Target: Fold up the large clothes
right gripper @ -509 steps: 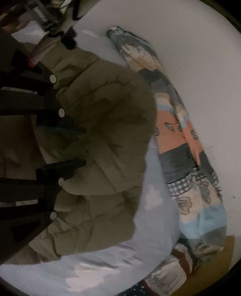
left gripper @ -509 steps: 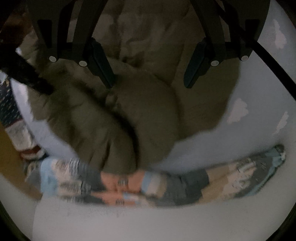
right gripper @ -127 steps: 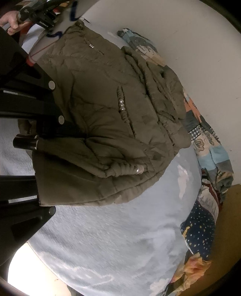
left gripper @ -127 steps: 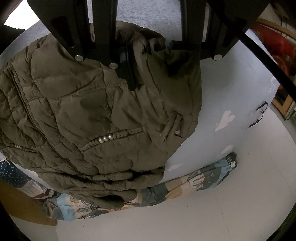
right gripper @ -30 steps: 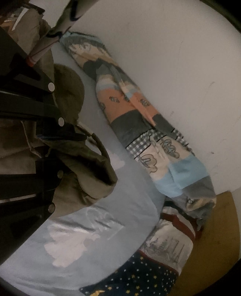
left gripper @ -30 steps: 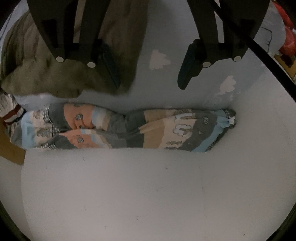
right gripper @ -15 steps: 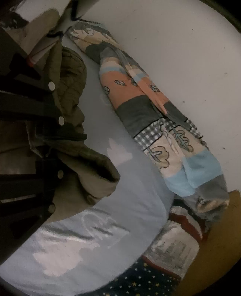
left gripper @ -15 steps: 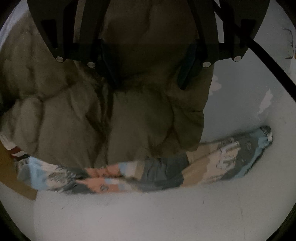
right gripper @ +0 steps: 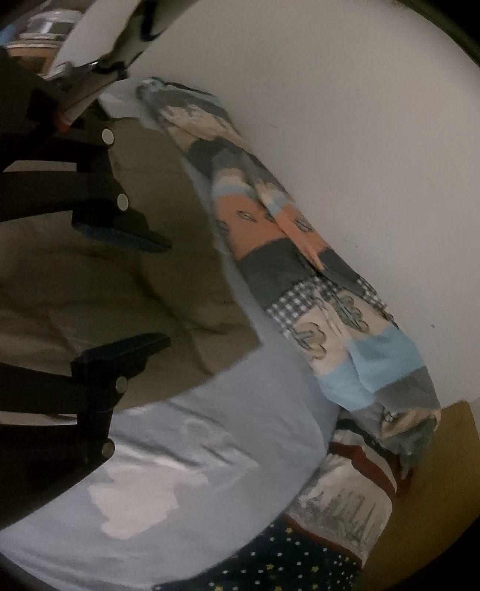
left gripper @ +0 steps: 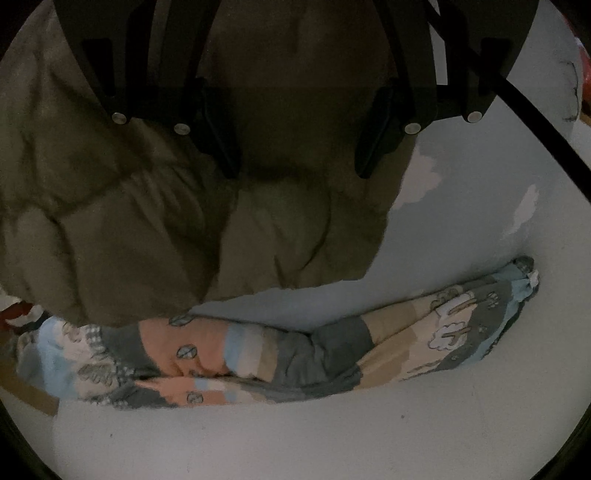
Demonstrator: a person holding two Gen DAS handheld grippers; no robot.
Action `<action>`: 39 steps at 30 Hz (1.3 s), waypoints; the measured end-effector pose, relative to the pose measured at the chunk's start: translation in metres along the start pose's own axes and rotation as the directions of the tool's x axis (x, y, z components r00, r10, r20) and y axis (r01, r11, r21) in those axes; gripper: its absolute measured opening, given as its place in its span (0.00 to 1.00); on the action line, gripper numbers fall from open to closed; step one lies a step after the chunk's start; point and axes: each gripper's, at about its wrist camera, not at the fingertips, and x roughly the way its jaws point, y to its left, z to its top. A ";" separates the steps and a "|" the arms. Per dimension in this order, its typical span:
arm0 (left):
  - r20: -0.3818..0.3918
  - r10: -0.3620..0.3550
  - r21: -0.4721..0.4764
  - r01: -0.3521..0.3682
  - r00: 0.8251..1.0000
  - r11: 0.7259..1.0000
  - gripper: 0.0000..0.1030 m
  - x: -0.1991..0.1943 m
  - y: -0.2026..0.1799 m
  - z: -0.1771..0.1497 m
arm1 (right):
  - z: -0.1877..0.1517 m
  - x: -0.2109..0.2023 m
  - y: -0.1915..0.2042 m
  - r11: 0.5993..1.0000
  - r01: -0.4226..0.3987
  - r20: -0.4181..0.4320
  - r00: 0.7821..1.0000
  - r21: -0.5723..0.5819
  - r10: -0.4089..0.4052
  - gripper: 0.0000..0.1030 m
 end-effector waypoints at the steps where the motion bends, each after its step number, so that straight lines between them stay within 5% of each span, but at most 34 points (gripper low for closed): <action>1: 0.019 -0.007 -0.013 0.007 1.000 1.000 0.62 -0.013 0.001 -0.006 | -0.006 -0.002 0.002 1.000 0.009 -0.008 1.000 -0.012 -0.009 0.48; 6: 0.043 -0.086 -0.097 0.090 0.995 0.991 0.62 -0.064 0.002 -0.045 | -0.049 -0.008 0.028 0.998 0.017 -0.037 0.999 -0.062 -0.020 0.48; 13: 0.055 -0.090 -0.142 0.097 0.994 0.985 0.62 -0.108 -0.010 -0.088 | -0.088 -0.007 0.078 0.997 0.024 -0.088 0.996 -0.075 -0.030 0.48; 17: 0.036 -0.109 -0.135 0.113 0.993 0.984 0.62 -0.097 -0.019 -0.093 | -0.114 -0.022 0.103 0.997 0.041 -0.052 0.998 -0.067 -0.045 0.46; 20: 0.046 -0.079 -0.098 0.083 0.996 0.992 0.62 -0.084 -0.027 -0.093 | -0.137 -0.017 0.110 0.993 0.057 -0.058 0.996 -0.105 -0.063 0.25; 24: 0.027 -0.101 -0.130 0.104 0.995 0.986 0.65 -0.065 -0.021 -0.084 | -0.140 0.012 0.111 0.973 0.112 -0.055 0.991 -0.204 -0.126 0.24; 39: -0.036 -0.066 -0.098 0.063 0.997 0.993 0.74 -0.033 -0.027 -0.075 | -0.135 0.076 0.093 0.971 0.127 -0.129 0.980 -0.203 -0.155 0.22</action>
